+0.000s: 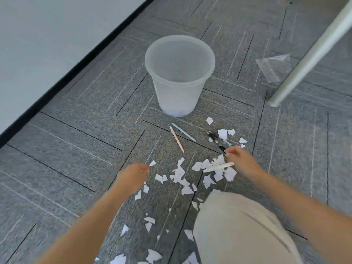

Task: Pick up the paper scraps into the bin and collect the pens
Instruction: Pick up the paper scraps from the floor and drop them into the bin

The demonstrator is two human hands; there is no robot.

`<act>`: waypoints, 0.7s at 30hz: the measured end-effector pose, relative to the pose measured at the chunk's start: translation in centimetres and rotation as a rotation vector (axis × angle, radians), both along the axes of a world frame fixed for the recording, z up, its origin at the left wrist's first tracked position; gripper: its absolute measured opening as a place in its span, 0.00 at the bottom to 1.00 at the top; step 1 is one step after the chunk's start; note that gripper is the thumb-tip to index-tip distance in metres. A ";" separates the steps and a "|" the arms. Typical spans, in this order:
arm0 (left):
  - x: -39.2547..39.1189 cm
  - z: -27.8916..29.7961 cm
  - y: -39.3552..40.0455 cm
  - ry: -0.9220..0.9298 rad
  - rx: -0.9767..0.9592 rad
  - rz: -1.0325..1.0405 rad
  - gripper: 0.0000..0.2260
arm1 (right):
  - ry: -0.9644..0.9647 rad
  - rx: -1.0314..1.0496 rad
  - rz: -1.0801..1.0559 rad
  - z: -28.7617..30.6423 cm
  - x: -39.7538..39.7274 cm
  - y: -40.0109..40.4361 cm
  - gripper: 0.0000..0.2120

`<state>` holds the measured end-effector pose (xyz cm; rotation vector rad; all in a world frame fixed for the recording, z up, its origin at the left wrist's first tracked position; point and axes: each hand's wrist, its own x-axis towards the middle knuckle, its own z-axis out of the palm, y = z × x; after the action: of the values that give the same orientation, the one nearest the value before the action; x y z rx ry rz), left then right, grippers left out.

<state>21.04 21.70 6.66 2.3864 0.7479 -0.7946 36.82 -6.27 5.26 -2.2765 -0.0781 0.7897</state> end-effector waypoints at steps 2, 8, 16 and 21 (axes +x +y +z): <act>1.2 -1.6 -1.6 0.054 -0.014 -0.048 0.13 | -0.008 -0.074 0.135 -0.1 3.6 0.3 0.08; 7.8 -11.2 -9.3 0.194 0.005 -0.149 0.19 | -0.051 -0.246 0.367 -7.2 13.5 -0.9 0.10; 8.7 -15.6 -14.9 0.340 0.268 -0.153 0.29 | -0.063 -0.361 0.477 -16.2 20.9 0.6 0.23; 10.6 -15.0 -15.2 0.438 0.252 -0.054 0.27 | -0.156 -0.451 0.584 -16.2 21.9 0.2 0.10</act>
<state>31.60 6.47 -8.36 2.4867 1.0075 -1.3428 58.67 -6.06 -10.91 -2.7844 -0.7293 0.9925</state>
